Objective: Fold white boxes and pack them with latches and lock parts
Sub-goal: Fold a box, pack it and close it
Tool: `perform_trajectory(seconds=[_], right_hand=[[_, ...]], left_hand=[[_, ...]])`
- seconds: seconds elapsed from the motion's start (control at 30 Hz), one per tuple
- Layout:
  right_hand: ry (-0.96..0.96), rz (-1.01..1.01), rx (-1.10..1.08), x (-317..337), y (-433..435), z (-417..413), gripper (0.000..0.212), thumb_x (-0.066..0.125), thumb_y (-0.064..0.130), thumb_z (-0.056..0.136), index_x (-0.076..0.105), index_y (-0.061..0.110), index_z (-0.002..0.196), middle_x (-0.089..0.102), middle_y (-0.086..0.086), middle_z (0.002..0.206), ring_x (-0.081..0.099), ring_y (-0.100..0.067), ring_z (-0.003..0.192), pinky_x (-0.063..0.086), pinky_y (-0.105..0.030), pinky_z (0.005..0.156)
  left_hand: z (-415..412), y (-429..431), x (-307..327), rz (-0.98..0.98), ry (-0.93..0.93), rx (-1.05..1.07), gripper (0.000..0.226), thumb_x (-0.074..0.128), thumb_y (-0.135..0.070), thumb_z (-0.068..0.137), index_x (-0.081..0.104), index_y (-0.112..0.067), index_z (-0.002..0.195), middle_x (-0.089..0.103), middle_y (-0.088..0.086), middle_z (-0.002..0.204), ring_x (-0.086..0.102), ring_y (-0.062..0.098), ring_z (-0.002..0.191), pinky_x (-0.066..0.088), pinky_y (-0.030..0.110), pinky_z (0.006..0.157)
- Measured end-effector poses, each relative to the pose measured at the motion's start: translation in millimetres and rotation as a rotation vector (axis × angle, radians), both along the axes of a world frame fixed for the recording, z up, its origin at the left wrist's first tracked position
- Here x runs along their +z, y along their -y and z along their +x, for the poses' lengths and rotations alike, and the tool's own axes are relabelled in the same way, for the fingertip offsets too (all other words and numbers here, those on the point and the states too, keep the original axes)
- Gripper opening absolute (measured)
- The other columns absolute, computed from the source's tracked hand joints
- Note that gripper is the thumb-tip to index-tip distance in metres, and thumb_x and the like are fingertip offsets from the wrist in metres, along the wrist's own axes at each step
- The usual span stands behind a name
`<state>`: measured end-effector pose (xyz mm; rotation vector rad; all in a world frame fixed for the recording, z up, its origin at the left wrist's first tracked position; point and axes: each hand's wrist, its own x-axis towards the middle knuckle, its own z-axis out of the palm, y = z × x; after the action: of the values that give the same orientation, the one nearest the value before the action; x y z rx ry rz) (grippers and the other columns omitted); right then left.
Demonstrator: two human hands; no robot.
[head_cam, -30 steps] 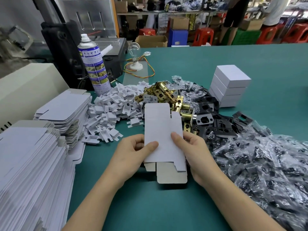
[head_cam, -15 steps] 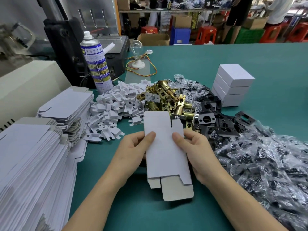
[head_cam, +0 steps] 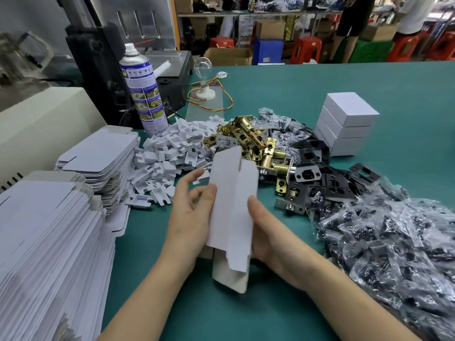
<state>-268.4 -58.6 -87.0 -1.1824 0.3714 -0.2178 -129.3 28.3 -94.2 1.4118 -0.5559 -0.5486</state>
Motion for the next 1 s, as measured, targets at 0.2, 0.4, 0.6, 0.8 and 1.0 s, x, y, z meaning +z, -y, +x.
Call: perform_trajectory(seconds=[0.2, 0.4, 0.6, 0.8, 1.0], right_hand=[[-0.025, -0.082, -0.178, 0, -4, 3, 0.067, 0.064, 0.069, 0.078, 0.057, 0.034, 0.135, 0.073, 0.01, 0.128, 0.069, -0.011, 0.118, 0.056, -0.023, 0.093], [-0.041, 0.004, -0.201, -1, 6, -5, 0.089, 0.062, 0.099, 0.052, 0.073, 0.042, 0.119, 0.075, -0.002, 0.122, 0.072, -0.022, 0.114, 0.059, -0.038, 0.092], [0.021, -0.073, -0.19, 4, 7, -3, 0.08, 0.044, 0.093, 0.076, 0.063, 0.043, 0.135, 0.071, 0.001, 0.131, 0.069, -0.025, 0.12, 0.06, -0.041, 0.094], [-0.026, -0.208, -0.335, 9, 18, 4, 0.03, 0.05, 0.046, 0.106, 0.055, 0.043, 0.136, 0.068, 0.002, 0.13, 0.072, -0.02, 0.102, 0.06, -0.037, 0.082], [0.085, -0.187, -0.427, 2, 14, -5, 0.054, 0.071, 0.039, 0.083, 0.057, 0.047, 0.135, 0.069, -0.001, 0.12, 0.071, -0.028, 0.108, 0.062, -0.048, 0.089]], left_hand=[[-13, 2, 0, 0.062, 0.269, -0.169, 0.037, 0.055, -0.058, 0.094, 0.054, -0.053, 0.131, 0.063, -0.029, 0.126, 0.057, -0.01, 0.123, 0.046, 0.009, 0.093], [-17, -5, 4, 0.267, 0.426, -0.425, 0.1, 0.058, -0.082, 0.069, 0.026, -0.051, 0.159, 0.037, -0.033, 0.13, 0.039, -0.003, 0.135, 0.04, 0.024, 0.11], [-11, -6, 8, 0.186, 0.269, -0.399, 0.089, 0.069, -0.066, 0.07, 0.037, -0.051, 0.152, 0.055, -0.03, 0.128, 0.056, -0.007, 0.12, 0.049, 0.017, 0.095], [-9, -9, 14, -0.023, -0.134, -0.542, 0.064, 0.058, -0.031, 0.096, 0.043, -0.026, 0.158, 0.061, 0.006, 0.15, 0.057, 0.032, 0.139, 0.044, 0.054, 0.116], [-12, -7, 13, -0.017, -0.233, -0.563, 0.053, 0.043, -0.045, 0.105, 0.057, -0.021, 0.149, 0.065, 0.007, 0.145, 0.063, 0.027, 0.133, 0.055, 0.046, 0.106]])
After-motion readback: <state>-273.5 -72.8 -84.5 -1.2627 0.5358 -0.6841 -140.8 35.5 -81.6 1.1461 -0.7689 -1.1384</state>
